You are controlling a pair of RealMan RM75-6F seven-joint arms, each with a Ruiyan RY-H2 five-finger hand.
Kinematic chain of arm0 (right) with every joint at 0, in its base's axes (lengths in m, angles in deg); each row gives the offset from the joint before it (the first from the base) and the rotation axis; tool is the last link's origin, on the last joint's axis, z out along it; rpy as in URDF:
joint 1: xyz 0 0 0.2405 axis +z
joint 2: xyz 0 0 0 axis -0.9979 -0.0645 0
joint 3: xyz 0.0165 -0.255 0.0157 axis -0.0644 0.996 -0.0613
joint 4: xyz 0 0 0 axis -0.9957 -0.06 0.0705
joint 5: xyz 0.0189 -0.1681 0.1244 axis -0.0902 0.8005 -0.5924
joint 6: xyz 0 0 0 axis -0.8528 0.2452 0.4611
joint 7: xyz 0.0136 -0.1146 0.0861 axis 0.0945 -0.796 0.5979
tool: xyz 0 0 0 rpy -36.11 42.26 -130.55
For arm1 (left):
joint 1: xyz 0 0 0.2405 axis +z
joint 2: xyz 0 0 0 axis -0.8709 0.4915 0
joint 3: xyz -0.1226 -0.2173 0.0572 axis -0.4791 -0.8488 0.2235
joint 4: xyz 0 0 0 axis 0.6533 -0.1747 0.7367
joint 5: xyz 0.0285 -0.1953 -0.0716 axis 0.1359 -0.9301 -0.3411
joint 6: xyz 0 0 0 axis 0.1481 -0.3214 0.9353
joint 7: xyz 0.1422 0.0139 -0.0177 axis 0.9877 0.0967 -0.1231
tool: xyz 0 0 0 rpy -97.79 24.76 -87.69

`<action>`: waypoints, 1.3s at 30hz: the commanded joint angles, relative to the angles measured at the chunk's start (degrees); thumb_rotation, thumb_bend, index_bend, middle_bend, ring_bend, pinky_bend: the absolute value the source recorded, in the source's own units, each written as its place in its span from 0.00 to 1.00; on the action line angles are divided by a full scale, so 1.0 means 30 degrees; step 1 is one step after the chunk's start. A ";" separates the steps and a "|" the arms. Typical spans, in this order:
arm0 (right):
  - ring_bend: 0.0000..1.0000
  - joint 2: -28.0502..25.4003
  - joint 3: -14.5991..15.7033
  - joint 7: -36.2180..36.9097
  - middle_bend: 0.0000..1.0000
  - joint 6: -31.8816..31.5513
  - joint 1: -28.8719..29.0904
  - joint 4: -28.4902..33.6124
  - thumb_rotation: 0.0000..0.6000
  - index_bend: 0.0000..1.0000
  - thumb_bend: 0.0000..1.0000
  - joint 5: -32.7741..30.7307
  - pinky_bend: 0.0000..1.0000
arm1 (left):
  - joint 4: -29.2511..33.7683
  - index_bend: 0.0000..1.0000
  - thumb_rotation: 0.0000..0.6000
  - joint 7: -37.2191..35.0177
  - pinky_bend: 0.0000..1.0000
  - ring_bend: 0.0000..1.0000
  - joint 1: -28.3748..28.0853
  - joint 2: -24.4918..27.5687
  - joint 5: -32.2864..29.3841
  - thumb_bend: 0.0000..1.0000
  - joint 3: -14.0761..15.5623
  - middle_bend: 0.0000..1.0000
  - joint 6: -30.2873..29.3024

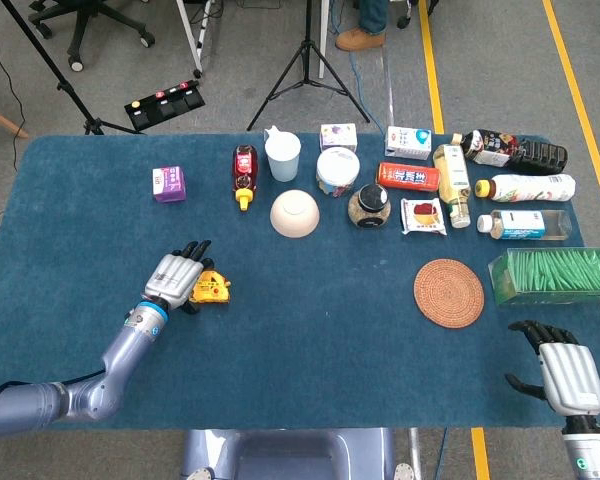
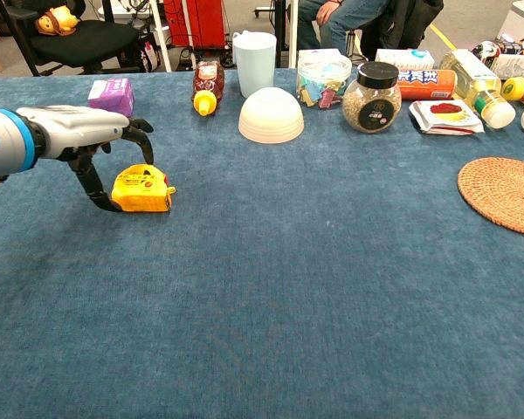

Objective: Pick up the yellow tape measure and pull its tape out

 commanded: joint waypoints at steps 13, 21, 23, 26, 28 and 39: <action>0.32 -0.0117 0.0010 -0.0041 0.31 -0.0141 -0.0244 0.0061 1.00 0.28 0.15 -0.0182 0.29 | -0.1391 0.30 1.00 -0.1237 0.25 0.08 -0.0340 -0.1021 0.0098 0.18 -0.0426 0.08 0.0783; 0.32 -0.0188 -0.0019 -0.0226 0.31 -0.0144 -0.0274 0.0275 1.00 0.28 0.15 -0.0216 0.29 | -0.1875 0.49 1.00 -0.2683 0.50 0.33 -0.0061 -0.1345 0.1166 0.31 -0.0652 0.29 0.0935; 0.32 -0.0202 -0.0036 -0.0256 0.31 -0.0158 -0.0279 0.0331 1.00 0.28 0.15 -0.0218 0.29 | -0.2006 0.53 1.00 -0.3016 0.54 0.38 -0.0008 -0.1374 0.1481 0.34 -0.0684 0.33 0.1027; 0.32 -0.0208 -0.0050 -0.0295 0.31 -0.0165 -0.0264 0.0391 1.00 0.28 0.15 -0.0166 0.29 | -0.2110 0.58 1.00 -0.3266 0.58 0.42 0.0059 -0.1332 0.1949 0.37 -0.0684 0.38 0.0970; 0.32 -0.0196 -0.0062 -0.0264 0.31 -0.0142 -0.0246 0.0406 1.00 0.28 0.15 -0.0157 0.30 | -0.2073 0.60 1.00 -0.3394 0.60 0.43 0.0108 -0.1286 0.2181 0.39 -0.0717 0.41 0.0871; 0.32 -0.0062 -0.0276 0.0495 0.31 -0.0072 0.0159 0.0843 1.00 0.28 0.15 0.0422 0.35 | -0.0417 0.62 1.00 -0.3320 0.59 0.44 -0.0482 0.1740 0.4387 0.40 -0.0545 0.43 0.2113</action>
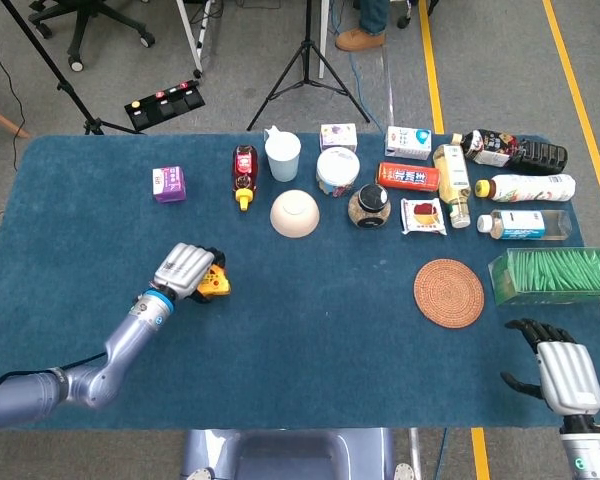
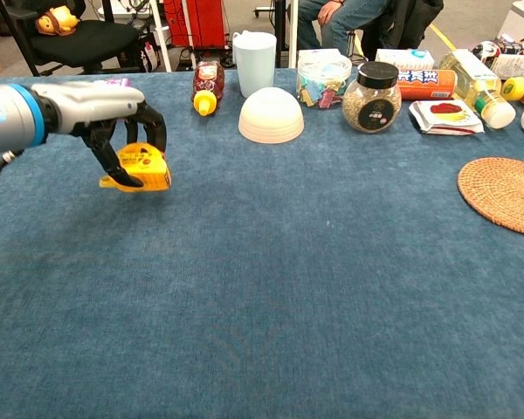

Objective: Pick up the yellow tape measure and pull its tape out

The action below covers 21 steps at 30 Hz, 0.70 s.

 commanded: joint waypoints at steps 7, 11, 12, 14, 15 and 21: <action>0.32 0.0187 -0.0375 0.1042 0.31 0.0136 0.0648 0.0904 1.00 0.26 0.15 0.0681 0.37 | 0.1870 0.62 1.00 -0.0764 0.57 0.44 -0.0685 0.2827 0.2418 0.40 -0.0211 0.43 0.1391; 0.32 0.0386 -0.0653 0.1662 0.31 0.0267 0.1052 0.1684 1.00 0.24 0.15 0.0907 0.38 | 0.2422 0.62 1.00 -0.1275 0.56 0.44 -0.1005 0.3508 0.3166 0.40 -0.0454 0.43 0.1878; 0.32 0.0448 -0.0701 0.1841 0.31 0.0345 0.1157 0.1892 1.00 0.24 0.15 0.0943 0.38 | 0.2546 0.62 1.00 -0.1327 0.56 0.44 -0.1093 0.3605 0.3300 0.40 -0.0521 0.43 0.1941; 0.32 0.0597 -0.0782 0.2286 0.31 0.0620 0.1402 0.2321 1.00 0.22 0.15 0.0949 0.38 | 0.2879 0.62 1.00 -0.1436 0.55 0.44 -0.1310 0.3766 0.3513 0.39 -0.0691 0.43 0.2104; 0.32 0.0696 -0.0821 0.2601 0.31 0.0834 0.1554 0.2560 1.00 0.22 0.15 0.0905 0.38 | 0.3051 0.62 1.00 -0.1480 0.55 0.44 -0.1428 0.3843 0.3551 0.39 -0.0766 0.43 0.2220; 0.31 0.1662 -0.1456 0.4875 0.29 0.1872 0.2413 0.3635 1.00 0.19 0.15 -0.0084 0.39 | 0.4037 0.62 1.00 -0.1549 0.55 0.44 -0.2411 0.3912 0.3126 0.39 -0.1392 0.43 0.2739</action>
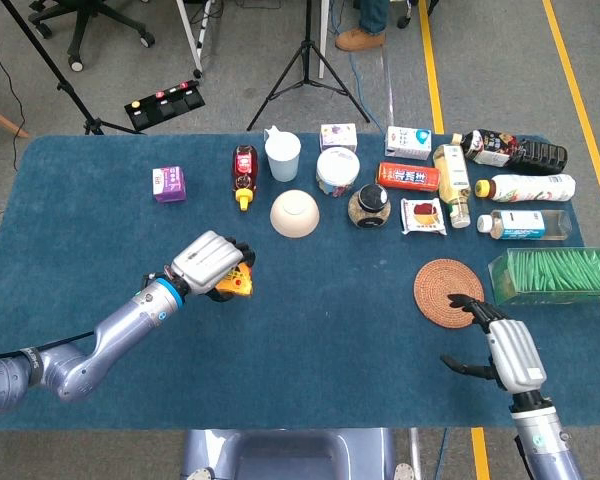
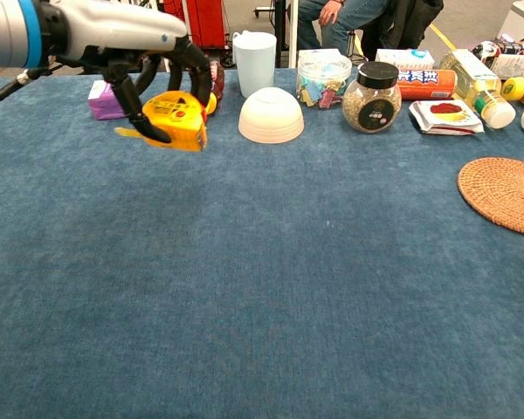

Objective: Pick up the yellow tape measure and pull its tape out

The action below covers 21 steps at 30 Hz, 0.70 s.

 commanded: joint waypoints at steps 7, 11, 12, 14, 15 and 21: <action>0.27 0.1634 -0.1111 0.2215 0.24 0.1755 0.1434 0.0933 1.00 0.12 0.15 -0.1962 0.37 | 0.1082 0.62 1.00 0.0973 0.55 0.44 -0.2234 0.0005 -0.2389 0.39 -0.0764 0.43 0.0866; 0.23 0.2225 -0.1670 0.2133 0.19 0.2289 0.1931 0.0924 1.00 0.08 0.15 -0.3094 0.33 | 0.1505 0.62 1.00 0.2019 0.55 0.44 -0.3406 -0.0086 -0.4840 0.38 -0.0668 0.43 0.0465; 0.22 0.2325 -0.1794 0.2135 0.19 0.2413 0.2041 0.0899 1.00 0.07 0.15 -0.3322 0.32 | 0.1581 0.62 1.00 0.2164 0.55 0.44 -0.3607 -0.0133 -0.5274 0.38 -0.0671 0.43 0.0341; 0.19 0.2571 -0.2049 0.1969 0.16 0.2659 0.2285 0.0826 1.00 0.04 0.15 -0.3870 0.30 | 0.1806 0.62 1.00 0.2598 0.55 0.44 -0.4184 -0.0212 -0.6520 0.38 -0.0569 0.43 0.0063; 0.18 0.2674 -0.2136 0.1905 0.15 0.2703 0.2353 0.0789 1.00 0.03 0.15 -0.4052 0.29 | 0.1884 0.62 1.00 0.2711 0.55 0.44 -0.4384 -0.0222 -0.6932 0.38 -0.0542 0.43 0.0010; 0.13 0.3543 -0.2647 0.1077 0.11 0.2742 0.2775 0.0457 1.00 0.00 0.15 -0.5149 0.25 | 0.2257 0.62 1.00 0.3493 0.55 0.44 -0.5894 -0.0214 -0.9508 0.38 -0.0364 0.43 -0.0369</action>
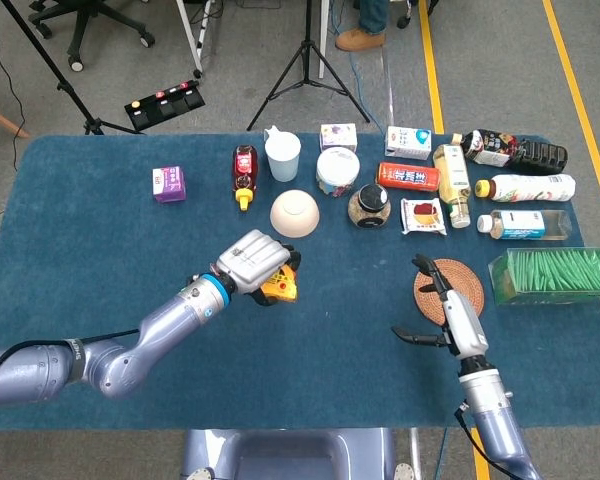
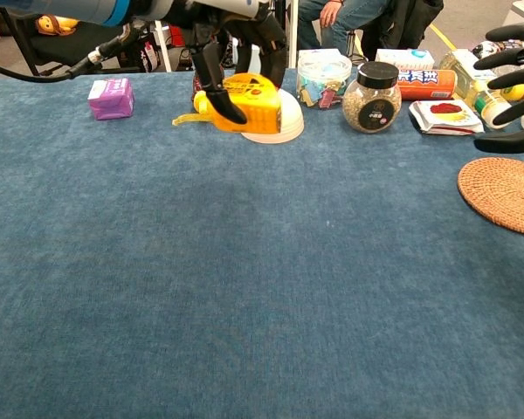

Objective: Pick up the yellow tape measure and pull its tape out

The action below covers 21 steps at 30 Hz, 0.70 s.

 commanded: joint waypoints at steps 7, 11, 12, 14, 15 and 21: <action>0.07 0.1834 -0.0444 -0.3112 0.05 -0.0148 0.0836 -0.0793 1.00 0.00 0.15 -0.1706 0.18 | 0.0200 0.62 1.00 0.1376 0.55 0.44 -0.2756 -0.0493 -0.3983 0.38 0.0302 0.43 -0.1024; 0.05 0.2385 -0.0643 -0.3906 0.04 -0.0202 0.1084 -0.1033 1.00 0.00 0.15 -0.2320 0.15 | 0.0045 0.62 1.00 0.1591 0.55 0.44 -0.3394 -0.0761 -0.5048 0.38 0.0394 0.44 -0.1275; 0.05 0.2517 -0.0701 -0.4076 0.04 -0.0224 0.1140 -0.1102 1.00 0.00 0.15 -0.2476 0.15 | -0.0012 0.62 1.00 0.1647 0.55 0.44 -0.3552 -0.0858 -0.5323 0.38 0.0409 0.44 -0.1378; 0.05 0.2838 -0.0834 -0.4498 0.03 -0.0264 0.1287 -0.1296 1.00 0.00 0.15 -0.2843 0.15 | -0.0157 0.62 1.00 0.1812 0.55 0.44 -0.3961 -0.1156 -0.6063 0.38 0.0445 0.44 -0.1694; 0.05 0.2955 -0.0898 -0.4648 0.03 -0.0279 0.1346 -0.1357 1.00 0.00 0.15 -0.2989 0.15 | -0.0214 0.62 1.00 0.1895 0.55 0.44 -0.4129 -0.1290 -0.6363 0.38 0.0458 0.44 -0.1844; 0.04 0.3404 -0.1517 -0.5224 0.02 -0.0207 0.1755 -0.1404 1.00 0.00 0.15 -0.3994 0.14 | -0.0576 0.63 1.00 0.2780 0.55 0.44 -0.5323 -0.2312 -0.8360 0.38 0.0535 0.45 -0.3101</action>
